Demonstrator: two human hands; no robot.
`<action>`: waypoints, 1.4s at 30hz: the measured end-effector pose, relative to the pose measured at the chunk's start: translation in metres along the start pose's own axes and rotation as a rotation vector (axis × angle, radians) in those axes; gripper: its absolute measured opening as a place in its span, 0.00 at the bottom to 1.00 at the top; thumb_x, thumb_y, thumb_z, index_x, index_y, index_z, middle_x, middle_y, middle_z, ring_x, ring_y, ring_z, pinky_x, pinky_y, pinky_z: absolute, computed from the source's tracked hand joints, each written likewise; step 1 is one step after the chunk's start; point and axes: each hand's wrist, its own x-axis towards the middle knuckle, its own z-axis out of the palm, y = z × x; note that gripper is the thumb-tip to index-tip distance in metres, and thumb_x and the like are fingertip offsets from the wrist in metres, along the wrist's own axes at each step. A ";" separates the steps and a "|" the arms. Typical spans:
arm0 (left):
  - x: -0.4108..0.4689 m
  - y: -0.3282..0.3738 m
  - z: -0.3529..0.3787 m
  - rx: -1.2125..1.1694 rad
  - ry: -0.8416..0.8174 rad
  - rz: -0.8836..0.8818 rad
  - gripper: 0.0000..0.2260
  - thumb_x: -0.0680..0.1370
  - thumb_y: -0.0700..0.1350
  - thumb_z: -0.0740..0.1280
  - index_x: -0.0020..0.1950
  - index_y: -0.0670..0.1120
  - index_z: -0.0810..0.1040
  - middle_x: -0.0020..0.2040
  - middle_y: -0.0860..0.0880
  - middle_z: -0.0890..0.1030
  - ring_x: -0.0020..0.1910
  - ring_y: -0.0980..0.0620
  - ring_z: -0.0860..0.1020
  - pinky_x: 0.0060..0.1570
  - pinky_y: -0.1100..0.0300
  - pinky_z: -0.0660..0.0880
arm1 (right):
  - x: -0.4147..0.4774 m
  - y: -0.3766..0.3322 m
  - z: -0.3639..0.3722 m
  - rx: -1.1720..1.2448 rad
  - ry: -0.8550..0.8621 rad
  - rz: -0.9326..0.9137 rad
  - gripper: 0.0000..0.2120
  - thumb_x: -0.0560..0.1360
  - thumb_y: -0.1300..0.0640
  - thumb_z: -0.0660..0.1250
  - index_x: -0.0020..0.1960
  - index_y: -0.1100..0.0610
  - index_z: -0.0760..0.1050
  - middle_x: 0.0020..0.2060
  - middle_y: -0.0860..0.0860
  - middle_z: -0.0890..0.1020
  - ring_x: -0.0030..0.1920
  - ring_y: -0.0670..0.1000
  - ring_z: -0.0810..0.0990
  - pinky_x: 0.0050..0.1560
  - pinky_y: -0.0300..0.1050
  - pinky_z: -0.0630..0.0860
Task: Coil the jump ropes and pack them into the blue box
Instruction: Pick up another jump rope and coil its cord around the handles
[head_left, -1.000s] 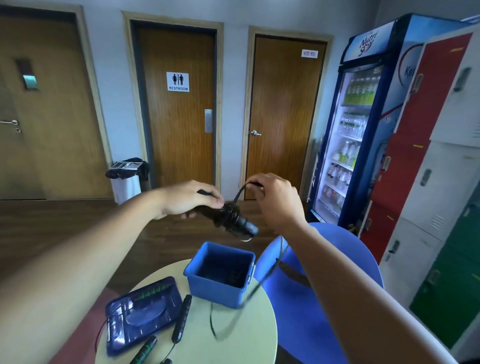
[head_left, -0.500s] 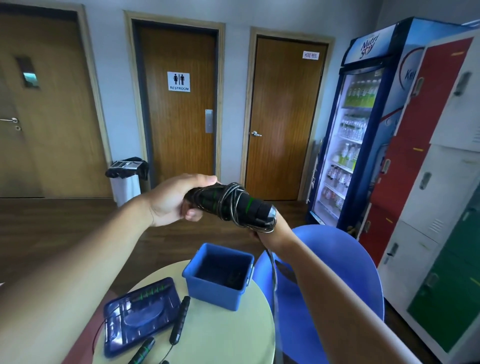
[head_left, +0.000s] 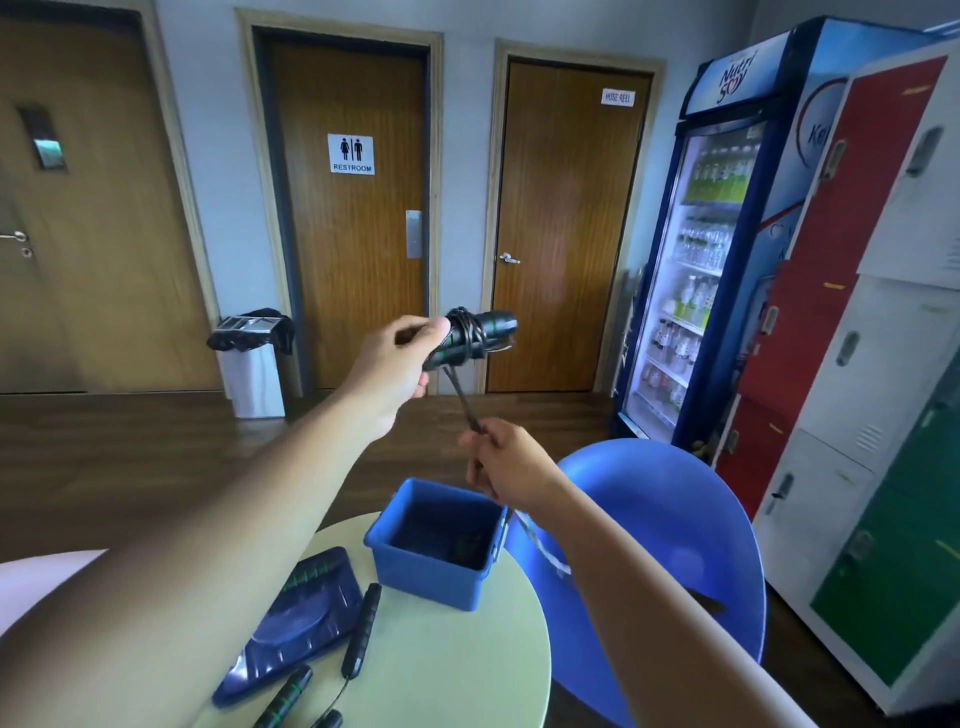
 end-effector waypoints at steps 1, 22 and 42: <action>0.003 -0.003 -0.004 0.144 0.031 0.074 0.10 0.80 0.54 0.68 0.54 0.50 0.81 0.45 0.48 0.78 0.36 0.52 0.74 0.35 0.59 0.70 | -0.001 0.003 -0.001 -0.078 0.011 -0.001 0.11 0.82 0.55 0.61 0.41 0.51 0.73 0.26 0.47 0.77 0.25 0.47 0.72 0.31 0.43 0.70; -0.013 0.015 -0.013 0.192 -0.817 -0.069 0.17 0.70 0.57 0.68 0.41 0.42 0.75 0.32 0.47 0.73 0.28 0.54 0.70 0.21 0.65 0.59 | -0.001 -0.031 -0.077 0.145 0.057 -0.189 0.21 0.66 0.39 0.75 0.32 0.56 0.76 0.26 0.51 0.66 0.25 0.47 0.61 0.26 0.37 0.60; 0.009 0.013 -0.011 0.537 0.143 0.287 0.11 0.77 0.55 0.70 0.49 0.49 0.77 0.39 0.53 0.77 0.35 0.55 0.74 0.34 0.59 0.70 | -0.014 -0.030 -0.010 -0.458 0.012 -0.131 0.08 0.82 0.53 0.61 0.45 0.50 0.74 0.32 0.46 0.76 0.29 0.45 0.73 0.25 0.37 0.64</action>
